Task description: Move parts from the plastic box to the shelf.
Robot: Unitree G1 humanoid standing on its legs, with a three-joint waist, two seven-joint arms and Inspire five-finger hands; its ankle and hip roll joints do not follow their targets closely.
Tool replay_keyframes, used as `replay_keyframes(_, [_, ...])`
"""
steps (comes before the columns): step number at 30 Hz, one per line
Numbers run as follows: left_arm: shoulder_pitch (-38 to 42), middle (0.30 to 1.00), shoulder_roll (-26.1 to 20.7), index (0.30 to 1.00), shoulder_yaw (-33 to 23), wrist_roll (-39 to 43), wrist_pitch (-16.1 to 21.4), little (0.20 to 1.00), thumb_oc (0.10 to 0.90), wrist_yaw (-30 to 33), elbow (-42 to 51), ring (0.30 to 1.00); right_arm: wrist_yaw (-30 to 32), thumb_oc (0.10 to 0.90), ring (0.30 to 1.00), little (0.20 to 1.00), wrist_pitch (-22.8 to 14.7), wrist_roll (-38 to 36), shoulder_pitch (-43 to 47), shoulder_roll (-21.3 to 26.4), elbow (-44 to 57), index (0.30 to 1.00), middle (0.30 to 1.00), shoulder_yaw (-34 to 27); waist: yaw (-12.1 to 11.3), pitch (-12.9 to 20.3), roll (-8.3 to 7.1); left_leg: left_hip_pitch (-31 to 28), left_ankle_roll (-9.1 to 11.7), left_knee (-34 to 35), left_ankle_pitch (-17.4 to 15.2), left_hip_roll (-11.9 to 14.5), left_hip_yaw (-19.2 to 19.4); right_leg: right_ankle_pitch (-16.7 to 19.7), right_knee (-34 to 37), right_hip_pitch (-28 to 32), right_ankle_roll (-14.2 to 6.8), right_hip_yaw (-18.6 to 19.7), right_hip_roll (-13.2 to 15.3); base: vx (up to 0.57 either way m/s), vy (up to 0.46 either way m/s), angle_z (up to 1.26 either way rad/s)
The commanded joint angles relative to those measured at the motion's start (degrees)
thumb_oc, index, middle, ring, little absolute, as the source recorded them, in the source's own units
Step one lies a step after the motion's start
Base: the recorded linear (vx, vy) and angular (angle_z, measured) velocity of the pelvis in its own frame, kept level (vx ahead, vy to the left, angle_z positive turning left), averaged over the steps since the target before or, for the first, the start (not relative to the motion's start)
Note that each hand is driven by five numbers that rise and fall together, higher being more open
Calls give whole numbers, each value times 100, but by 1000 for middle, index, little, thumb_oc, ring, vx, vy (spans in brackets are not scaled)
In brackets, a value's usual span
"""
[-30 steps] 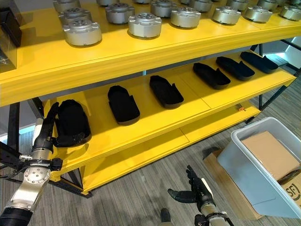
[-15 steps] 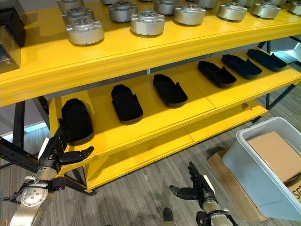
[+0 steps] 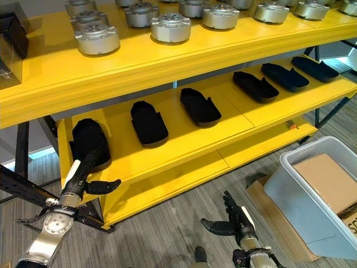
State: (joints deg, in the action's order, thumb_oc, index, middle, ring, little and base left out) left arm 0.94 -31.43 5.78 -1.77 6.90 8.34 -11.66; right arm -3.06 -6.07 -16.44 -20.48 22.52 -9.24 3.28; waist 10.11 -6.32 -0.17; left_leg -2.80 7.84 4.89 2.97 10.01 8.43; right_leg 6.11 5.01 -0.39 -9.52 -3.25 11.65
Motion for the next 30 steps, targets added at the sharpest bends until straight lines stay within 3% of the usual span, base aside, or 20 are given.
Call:
replay_keyframes(1, [1035,1000,-662,1000,-198,-673,299,1000,900,372,-281,1000,59,900,1000,1000,-568,-157,160,234,556,1000,1000,-331,86,221,-40,-244,-27,0,-266,303,174,-569,-192,350,-101,-21,152,0,0,0])
replay_keyframes(12, [1170,1000,-888,1000,6,-1380,176,1000,900,457,-733,1000,96,900,1000,1000,-567,-259,85,207,523,1000,1000,-344,111,170,-27,-269,-20,-26,-271,311,229,-589,-209,328,-112,13,153,4,0,-3])
replay_keyframes(30, [918,1000,-799,1000,-4,-1640,145,1000,900,431,-703,1000,137,900,1000,1000,-570,-257,118,174,500,1000,1000,-359,65,104,-33,-239,-44,-66,-295,288,196,-623,-237,344,-106,-13,177,0,0,0])
